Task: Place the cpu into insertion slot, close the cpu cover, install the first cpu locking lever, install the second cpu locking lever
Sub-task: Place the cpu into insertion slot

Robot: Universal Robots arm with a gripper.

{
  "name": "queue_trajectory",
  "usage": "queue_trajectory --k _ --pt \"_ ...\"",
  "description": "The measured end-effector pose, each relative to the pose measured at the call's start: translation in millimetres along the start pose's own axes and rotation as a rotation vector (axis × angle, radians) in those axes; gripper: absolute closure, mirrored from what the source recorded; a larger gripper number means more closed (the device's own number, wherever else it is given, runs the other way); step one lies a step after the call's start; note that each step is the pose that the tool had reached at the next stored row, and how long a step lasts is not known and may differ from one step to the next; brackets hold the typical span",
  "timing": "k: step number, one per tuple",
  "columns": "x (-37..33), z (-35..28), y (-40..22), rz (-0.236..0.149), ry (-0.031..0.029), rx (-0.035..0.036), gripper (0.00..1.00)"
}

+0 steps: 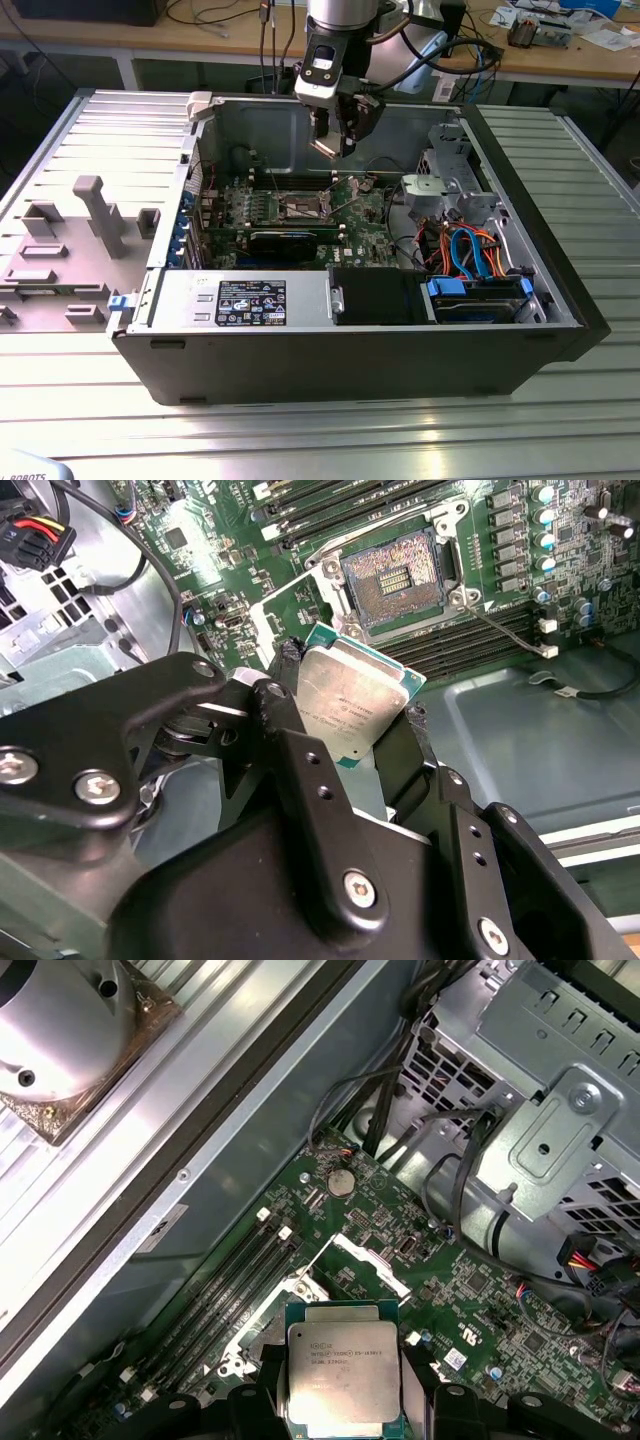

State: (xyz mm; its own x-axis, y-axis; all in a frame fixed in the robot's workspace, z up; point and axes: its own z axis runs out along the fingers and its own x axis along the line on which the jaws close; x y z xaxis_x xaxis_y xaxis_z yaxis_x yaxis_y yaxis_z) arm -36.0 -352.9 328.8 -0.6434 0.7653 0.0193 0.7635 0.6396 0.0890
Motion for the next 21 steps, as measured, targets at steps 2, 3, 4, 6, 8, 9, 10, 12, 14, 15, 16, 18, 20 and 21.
queue_trajectory --k 2,3,4,6,8,9,10,12,14,15,16,18,20,21 --pt "0.0 0.0 0.0 0.001 -0.0001 0.0 0.46" --pt "0.0 0.0 0.0 0.001 -0.0001 0.0 0.46" --pt "0.0 0.0 0.0 0.002 -0.0002 -0.0001 0.46" --pt "0.0 0.1 0.0 0.003 -0.0003 -0.0001 0.46" --pt "0.0 0.1 0.0 0.004 -0.0004 -0.0001 0.46" --pt "0.0 0.1 0.0 0.004 -0.0003 -0.0001 0.46" --pt "0.0 0.1 0.0 0.005 -0.0005 -0.0001 0.46" --pt "0.0 0.2 0.0 0.006 -0.0005 -0.0002 0.46" --pt "0.0 0.2 0.0 0.007 -0.0006 -0.0002 0.46" --pt "0.0 0.2 0.0 0.008 -0.0007 -0.0002 0.46" --pt "0.0 0.2 0.0 0.008 -0.0007 -0.0002 0.46" --pt "0.0 0.2 0.0 0.009 -0.0008 -0.0002 0.46" --pt "0.0 0.2 0.0 0.011 -0.001 -0.0002 0.46" --pt "0.0 0.3 0.0 0.011 -0.0009 -0.0002 0.46"
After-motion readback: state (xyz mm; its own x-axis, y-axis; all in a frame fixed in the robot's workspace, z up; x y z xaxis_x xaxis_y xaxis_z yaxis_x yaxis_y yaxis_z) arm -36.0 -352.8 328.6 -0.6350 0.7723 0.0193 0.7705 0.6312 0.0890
